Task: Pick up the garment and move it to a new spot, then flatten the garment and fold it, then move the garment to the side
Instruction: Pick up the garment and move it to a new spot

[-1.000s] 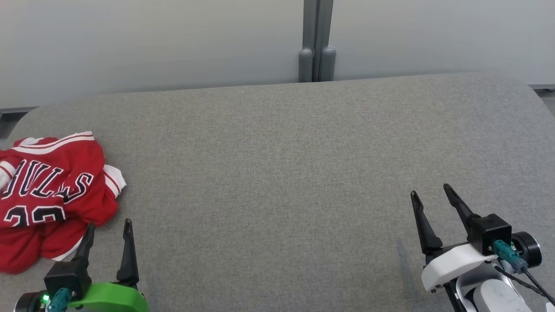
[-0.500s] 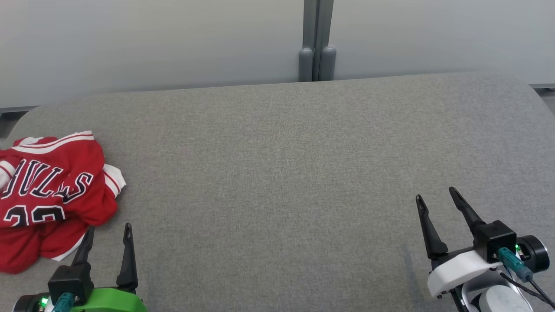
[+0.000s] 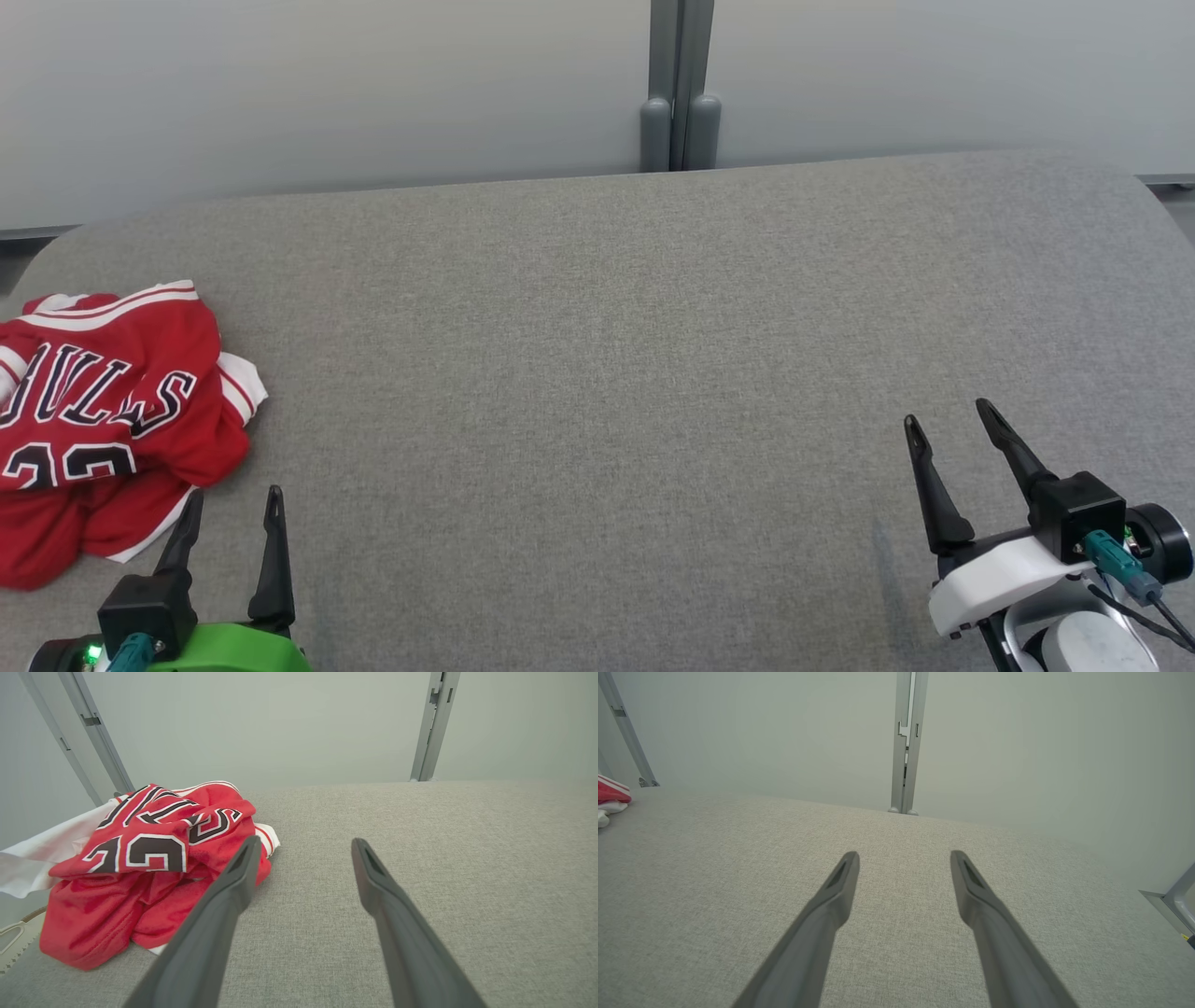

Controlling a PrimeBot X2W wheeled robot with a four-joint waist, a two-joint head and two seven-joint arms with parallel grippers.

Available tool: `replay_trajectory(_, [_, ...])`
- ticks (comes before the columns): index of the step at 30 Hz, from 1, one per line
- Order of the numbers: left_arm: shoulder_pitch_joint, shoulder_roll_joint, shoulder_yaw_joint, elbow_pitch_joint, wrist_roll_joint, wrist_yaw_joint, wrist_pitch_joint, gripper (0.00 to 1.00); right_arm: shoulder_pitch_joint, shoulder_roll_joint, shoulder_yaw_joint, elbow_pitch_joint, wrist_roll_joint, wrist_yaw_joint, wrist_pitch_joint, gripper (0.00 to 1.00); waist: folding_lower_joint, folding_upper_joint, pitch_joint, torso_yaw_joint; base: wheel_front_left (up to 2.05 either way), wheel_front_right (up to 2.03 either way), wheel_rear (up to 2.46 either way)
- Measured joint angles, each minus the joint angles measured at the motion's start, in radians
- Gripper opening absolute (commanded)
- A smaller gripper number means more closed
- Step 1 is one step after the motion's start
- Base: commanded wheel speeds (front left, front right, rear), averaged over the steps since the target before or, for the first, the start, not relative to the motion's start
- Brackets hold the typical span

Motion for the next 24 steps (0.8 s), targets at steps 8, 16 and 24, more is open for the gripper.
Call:
replay_trajectory(8, [0.000,-0.005,0.004,0.020,0.000,-0.014,0.000,1.00,0.001,0.004,-0.003,-0.007,-0.008,0.014,0.000,1.00,0.0000,0.0000,0.008,0.018,0.00,0.00,0.00])
replay_trajectory(16, [-0.001,-0.013,0.017,0.041,0.001,-0.014,-0.003,1.00,0.000,0.011,0.028,-0.005,-0.022,0.056,0.000,1.00,0.0000,0.0000,0.002,0.086,0.00,0.00,0.00])
replay_trajectory(24, [0.011,-0.021,0.052,0.060,0.001,-0.010,-0.003,1.00,-0.013,0.043,0.091,0.010,-0.044,0.095,0.000,1.00,0.0000,0.0000,-0.017,0.180,0.00,0.00,0.00])
